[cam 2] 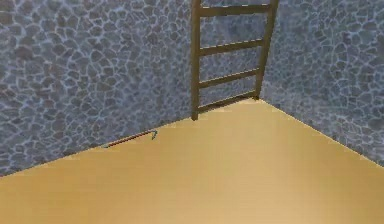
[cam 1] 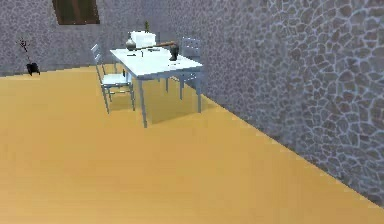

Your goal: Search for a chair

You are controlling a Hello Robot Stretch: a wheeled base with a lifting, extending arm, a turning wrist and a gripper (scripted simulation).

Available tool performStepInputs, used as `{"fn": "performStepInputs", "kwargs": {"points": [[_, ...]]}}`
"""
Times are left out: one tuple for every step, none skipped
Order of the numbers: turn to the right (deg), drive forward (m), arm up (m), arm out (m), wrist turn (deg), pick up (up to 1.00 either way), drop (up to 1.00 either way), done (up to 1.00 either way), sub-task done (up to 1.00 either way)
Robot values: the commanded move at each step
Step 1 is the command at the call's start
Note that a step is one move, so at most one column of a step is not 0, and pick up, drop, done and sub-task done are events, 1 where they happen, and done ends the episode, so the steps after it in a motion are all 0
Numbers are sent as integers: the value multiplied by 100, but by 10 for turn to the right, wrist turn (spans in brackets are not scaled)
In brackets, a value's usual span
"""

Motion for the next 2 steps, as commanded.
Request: {"fn": "performStepInputs", "kwargs": {"points": [[-270, 0, 0, 0, 0, 0, 0, 0, 0], [-30, 0, 0, 0, 0, 0, 0, 0, 0]]}}
